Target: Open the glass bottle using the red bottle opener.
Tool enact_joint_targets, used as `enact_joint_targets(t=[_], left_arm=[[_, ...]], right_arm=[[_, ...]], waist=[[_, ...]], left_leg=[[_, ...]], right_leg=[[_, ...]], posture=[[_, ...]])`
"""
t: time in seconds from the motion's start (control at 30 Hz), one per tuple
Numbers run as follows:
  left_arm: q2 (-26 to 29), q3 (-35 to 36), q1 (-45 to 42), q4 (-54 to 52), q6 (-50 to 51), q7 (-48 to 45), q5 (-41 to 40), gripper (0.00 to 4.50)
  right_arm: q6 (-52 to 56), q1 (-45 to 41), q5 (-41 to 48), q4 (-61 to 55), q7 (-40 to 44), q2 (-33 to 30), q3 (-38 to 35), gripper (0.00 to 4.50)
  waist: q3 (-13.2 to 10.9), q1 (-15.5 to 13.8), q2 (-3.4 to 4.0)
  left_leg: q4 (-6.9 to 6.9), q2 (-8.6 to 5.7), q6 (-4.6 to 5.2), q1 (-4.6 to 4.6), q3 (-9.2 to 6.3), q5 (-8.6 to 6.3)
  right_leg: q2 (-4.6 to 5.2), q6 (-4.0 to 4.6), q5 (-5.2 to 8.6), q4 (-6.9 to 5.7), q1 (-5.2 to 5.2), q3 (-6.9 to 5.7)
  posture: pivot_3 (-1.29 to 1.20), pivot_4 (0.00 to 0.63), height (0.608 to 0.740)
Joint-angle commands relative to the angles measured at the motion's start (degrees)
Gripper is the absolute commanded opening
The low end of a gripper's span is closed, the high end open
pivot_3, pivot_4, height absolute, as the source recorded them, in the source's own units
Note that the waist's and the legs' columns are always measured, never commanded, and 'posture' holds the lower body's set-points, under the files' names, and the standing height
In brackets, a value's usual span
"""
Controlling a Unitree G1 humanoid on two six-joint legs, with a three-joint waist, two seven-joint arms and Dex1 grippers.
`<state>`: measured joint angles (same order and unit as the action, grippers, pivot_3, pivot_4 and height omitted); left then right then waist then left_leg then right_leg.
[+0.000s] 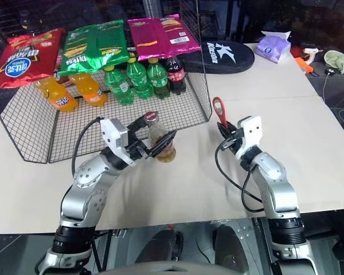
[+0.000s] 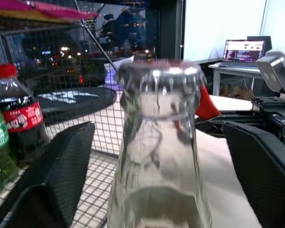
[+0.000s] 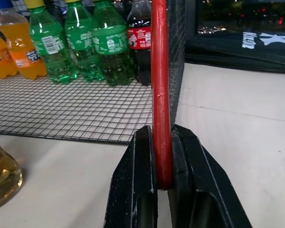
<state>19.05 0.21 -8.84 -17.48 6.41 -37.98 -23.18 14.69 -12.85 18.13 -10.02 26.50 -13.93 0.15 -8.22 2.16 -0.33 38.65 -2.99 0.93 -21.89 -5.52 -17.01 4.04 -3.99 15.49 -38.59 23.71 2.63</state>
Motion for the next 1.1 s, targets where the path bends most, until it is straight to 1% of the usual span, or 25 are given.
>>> enact_joint_targets(t=[0.03, 0.1, 0.13, 0.2, 0.3, 0.4, 0.67, 0.87, 1.1], left_arm=[[0.2, 1.4, 0.3, -2.7, 0.1, 0.3, -1.8, 2.48], [0.4, 1.3, 0.4, -2.7, 0.1, 0.2, -1.9, 1.87], [0.4, 1.3, 0.4, -2.7, 0.1, 0.2, -2.0, 1.75], [0.5, 1.3, 0.3, -2.5, 0.0, 0.2, -2.0, 1.65], [0.5, 1.3, 0.1, -2.4, 0.1, 0.1, -2.0, 1.63], [0.6, 0.9, 0.4, -2.5, 0.4, -0.3, -2.0, 1.63], [1.0, 0.7, 1.3, -2.2, 1.1, -0.9, -1.9, 1.63], [0.9, -0.4, 0.9, -0.8, 1.2, -1.2, -0.9, 1.63], [0.7, -1.0, 0.6, -0.2, 1.5, -0.9, -0.8, 1.63]], right_arm=[[-1.8, -1.0, -0.1, -0.6, 0.5, 0.0, -0.2, 0.00], [-1.9, -1.1, -0.2, -0.5, 0.6, 0.0, -0.2, 0.00], [-1.9, -1.0, -0.2, -0.5, 0.7, 0.0, -0.2, 0.00], [-2.0, -1.1, -0.2, -0.4, 0.8, 0.0, -0.2, 0.00], [-2.5, -2.2, -0.7, -0.6, 1.1, -0.3, 0.2, 0.00], [-5.3, -4.3, -4.2, -1.3, 1.8, -1.6, 2.3, 0.00], [-22.3, -10.1, -19.3, 0.6, 3.1, -4.8, 11.5, 0.00], [-36.2, -11.7, -31.1, 6.1, -1.3, -6.0, 15.8, 0.00], [-45.0, -13.0, -40.0, 11.7, -5.2, -7.3, 18.5, 0.00]], waist=[[0.0, 0.0, 0.00], [0.0, 0.0, 0.00], [0.0, 0.0, 0.00], [0.0, 0.0, 0.00], [0.0, 0.0, 0.00], [0.0, 0.1, 0.00], [0.0, 0.0, 0.00], [0.0, 0.0, -0.02], [0.1, 0.0, -0.02]], left_leg=[[0.00, 0.00, 0.00, 0.00, 0.00, 0.00], [0.00, 0.00, 0.00, 0.01, 0.00, 0.00], [0.00, 0.00, 0.00, 0.03, 0.01, 0.00], [0.00, 0.00, 0.00, 0.03, 0.00, 0.00], [0.00, 0.00, 0.00, 0.03, 0.00, 0.00], [0.00, 0.00, 0.00, 0.04, 0.02, 0.00], [-0.02, 0.01, 0.00, 0.07, 0.01, 0.00], [-0.02, 0.00, -0.01, 0.10, 0.02, 0.00], [-0.02, 0.00, -0.01, 0.14, 0.03, 0.00]], right_leg=[[0.00, 0.00, 0.00, 0.00, 0.00, 0.00], [0.00, 0.00, 0.00, 0.00, -0.01, 0.00], [0.01, 0.00, 0.00, 0.01, -0.03, 0.01], [0.00, 0.00, 0.00, 0.01, -0.03, 0.00], [0.00, 0.00, 0.00, 0.01, -0.04, 0.00], [0.00, 0.00, 0.00, 0.01, -0.04, 0.02], [-0.01, 0.00, 0.00, 0.04, -0.05, -0.01], [0.00, 0.00, 0.00, 0.05, -0.08, -0.01], [0.00, 0.00, 0.00, 0.06, -0.13, 0.00]], posture=[[0.00, 0.150, 0.740], [0.00, 0.150, 0.740], [0.00, 0.150, 0.740], [0.00, 0.150, 0.740], [0.00, 0.150, 0.740], [0.00, 0.150, 0.740], [0.00, 0.150, 0.740], [0.00, 0.150, 0.740], [0.00, 0.150, 0.740]])
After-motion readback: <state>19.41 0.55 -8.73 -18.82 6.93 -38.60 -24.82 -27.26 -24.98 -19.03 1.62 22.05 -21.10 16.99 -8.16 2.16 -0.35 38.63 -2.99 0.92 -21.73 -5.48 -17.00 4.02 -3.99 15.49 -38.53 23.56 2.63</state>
